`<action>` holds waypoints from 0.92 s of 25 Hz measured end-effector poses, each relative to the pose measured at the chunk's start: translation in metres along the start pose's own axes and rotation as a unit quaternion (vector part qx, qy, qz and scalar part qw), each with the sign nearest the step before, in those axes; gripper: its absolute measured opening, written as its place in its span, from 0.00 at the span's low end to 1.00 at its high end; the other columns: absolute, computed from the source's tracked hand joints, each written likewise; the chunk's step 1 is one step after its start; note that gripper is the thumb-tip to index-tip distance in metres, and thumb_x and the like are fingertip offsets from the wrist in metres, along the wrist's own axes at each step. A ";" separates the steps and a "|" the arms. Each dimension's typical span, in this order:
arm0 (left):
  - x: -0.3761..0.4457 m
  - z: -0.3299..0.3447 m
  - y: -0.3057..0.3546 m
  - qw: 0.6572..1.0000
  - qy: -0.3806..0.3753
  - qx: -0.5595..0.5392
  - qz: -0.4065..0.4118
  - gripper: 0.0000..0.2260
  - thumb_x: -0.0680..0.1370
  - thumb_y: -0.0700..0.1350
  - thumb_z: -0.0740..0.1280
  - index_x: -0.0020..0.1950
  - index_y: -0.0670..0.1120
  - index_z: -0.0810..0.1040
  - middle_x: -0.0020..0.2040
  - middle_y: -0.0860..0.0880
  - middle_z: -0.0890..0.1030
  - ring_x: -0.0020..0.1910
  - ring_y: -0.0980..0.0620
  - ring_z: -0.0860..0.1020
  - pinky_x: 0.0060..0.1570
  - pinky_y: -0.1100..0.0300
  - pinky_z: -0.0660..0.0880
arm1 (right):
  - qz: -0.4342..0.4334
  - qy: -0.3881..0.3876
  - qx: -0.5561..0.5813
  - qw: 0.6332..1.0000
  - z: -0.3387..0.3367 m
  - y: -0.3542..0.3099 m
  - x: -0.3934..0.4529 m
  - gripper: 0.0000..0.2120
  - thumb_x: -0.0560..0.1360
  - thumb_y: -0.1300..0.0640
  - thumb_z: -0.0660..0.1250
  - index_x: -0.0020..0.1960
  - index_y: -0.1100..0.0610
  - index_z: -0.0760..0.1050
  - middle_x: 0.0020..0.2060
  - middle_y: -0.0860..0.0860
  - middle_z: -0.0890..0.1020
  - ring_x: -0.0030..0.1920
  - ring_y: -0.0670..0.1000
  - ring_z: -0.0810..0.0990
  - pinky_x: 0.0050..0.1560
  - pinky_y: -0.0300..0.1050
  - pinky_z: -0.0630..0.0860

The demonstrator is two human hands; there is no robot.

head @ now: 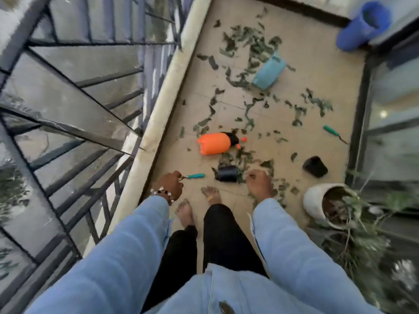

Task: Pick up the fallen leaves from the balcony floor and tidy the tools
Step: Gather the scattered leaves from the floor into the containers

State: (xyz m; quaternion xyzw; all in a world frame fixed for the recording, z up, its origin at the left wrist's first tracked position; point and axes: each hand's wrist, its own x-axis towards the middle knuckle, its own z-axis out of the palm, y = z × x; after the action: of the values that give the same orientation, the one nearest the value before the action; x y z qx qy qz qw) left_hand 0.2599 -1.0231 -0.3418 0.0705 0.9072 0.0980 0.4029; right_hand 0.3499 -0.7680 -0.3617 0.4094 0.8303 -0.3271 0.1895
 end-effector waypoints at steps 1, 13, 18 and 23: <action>0.007 0.007 0.000 1.000 -0.011 -0.005 0.004 0.17 0.80 0.47 0.61 0.69 0.47 0.70 0.64 0.43 0.77 0.63 0.43 0.74 0.58 0.52 0.72 | 0.012 -0.007 0.004 1.000 0.011 0.011 -0.003 0.09 0.76 0.60 0.65 0.51 0.62 0.82 0.49 0.61 0.83 0.52 0.62 0.80 0.50 0.48 0.73; 0.243 0.203 -0.036 0.997 -0.041 -0.064 -0.026 0.14 0.79 0.46 0.63 0.65 0.47 0.76 0.56 0.47 0.82 0.59 0.46 0.77 0.57 0.58 0.70 | -0.039 -0.131 -0.111 0.984 0.297 0.108 0.192 0.20 0.76 0.61 0.62 0.68 0.56 0.69 0.65 0.55 0.73 0.63 0.57 0.73 0.63 0.52 0.72; 0.350 0.301 -0.061 0.996 -0.046 -0.065 -0.027 0.12 0.79 0.45 0.64 0.62 0.46 0.77 0.51 0.46 0.84 0.55 0.45 0.79 0.53 0.59 0.69 | -0.177 -0.160 -0.356 0.904 0.402 0.152 0.291 0.26 0.79 0.68 0.52 0.76 0.65 0.51 0.75 0.66 0.52 0.74 0.65 0.55 0.71 0.57 0.63; 0.393 0.353 -0.077 0.990 -0.043 -0.130 -0.045 0.10 0.78 0.45 0.66 0.58 0.47 0.80 0.47 0.44 0.84 0.46 0.45 0.82 0.54 0.54 0.76 | -0.173 -0.116 -0.411 0.887 0.454 0.174 0.332 0.24 0.81 0.66 0.47 0.75 0.67 0.49 0.73 0.71 0.50 0.72 0.69 0.57 0.66 0.57 0.68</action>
State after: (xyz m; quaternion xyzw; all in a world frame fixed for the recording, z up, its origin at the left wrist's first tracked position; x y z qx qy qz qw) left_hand 0.2570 -0.9740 -0.8733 -0.0187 0.8708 0.1937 0.4514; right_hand 0.3145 -0.8221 -0.9469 0.1042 0.9201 -0.0287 0.3764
